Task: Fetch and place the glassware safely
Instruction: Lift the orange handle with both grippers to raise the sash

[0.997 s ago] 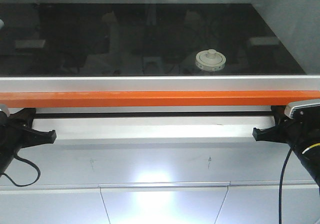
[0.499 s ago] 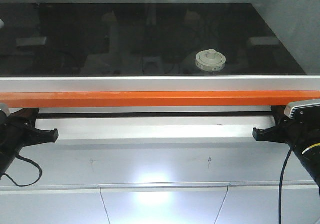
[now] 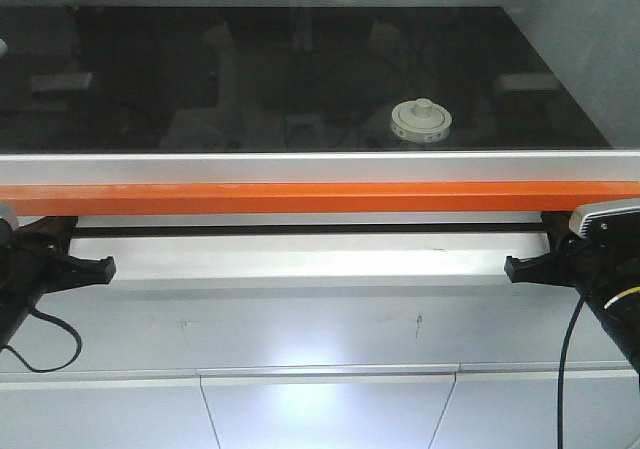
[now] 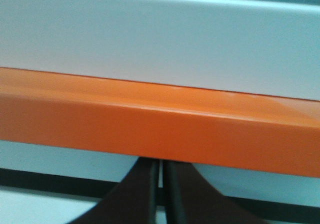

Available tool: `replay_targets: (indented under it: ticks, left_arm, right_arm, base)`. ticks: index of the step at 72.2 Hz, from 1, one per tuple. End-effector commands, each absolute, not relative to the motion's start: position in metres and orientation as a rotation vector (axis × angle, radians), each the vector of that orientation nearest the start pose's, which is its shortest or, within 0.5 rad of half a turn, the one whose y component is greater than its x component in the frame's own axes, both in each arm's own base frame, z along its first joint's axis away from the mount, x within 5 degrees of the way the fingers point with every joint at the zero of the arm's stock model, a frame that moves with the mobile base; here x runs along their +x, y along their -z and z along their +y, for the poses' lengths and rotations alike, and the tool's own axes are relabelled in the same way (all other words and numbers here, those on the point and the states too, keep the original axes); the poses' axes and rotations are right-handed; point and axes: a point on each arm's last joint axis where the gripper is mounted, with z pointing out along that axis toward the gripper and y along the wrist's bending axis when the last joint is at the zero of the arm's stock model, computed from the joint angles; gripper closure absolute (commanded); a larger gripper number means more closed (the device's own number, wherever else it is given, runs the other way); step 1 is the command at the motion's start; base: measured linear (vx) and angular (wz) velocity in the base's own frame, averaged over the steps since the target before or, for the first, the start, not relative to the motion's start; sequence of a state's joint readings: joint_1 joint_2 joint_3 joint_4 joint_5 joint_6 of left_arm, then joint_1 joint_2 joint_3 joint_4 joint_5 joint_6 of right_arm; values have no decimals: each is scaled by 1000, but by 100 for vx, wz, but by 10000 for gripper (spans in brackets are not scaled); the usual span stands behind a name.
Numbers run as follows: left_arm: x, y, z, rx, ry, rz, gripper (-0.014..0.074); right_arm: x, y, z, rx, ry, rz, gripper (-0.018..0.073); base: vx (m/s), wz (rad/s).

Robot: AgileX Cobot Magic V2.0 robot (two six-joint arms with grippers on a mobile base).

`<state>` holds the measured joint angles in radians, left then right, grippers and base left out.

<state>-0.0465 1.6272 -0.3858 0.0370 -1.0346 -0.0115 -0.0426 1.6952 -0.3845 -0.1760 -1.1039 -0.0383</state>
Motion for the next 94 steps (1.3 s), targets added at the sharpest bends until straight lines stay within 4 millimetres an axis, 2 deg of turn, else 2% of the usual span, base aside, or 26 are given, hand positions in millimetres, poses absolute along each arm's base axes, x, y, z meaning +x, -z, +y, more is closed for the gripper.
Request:
replay_targets:
  ticks: [1, 32, 79, 94]
  left_arm:
    - [270, -226, -12, 8, 52, 1322, 598]
    - [263, -241, -12, 17, 57, 1277, 598]
    - [244, -278, -11, 15, 59, 1167, 598]
    - [241, -298, -11, 15, 59, 1132, 598]
  right_arm:
    - [274, -196, 5, -181, -32, 1388, 559]
    - [266, -222, 5, -176, -26, 1300, 559]
    - [250, -258, 6, -169, -23, 1194, 559]
    - [253, -281, 7, -185, -26, 1137, 559]
  base:
    - [0, 0]
    - [0, 0]
    - [0, 0]
    - [0, 0]
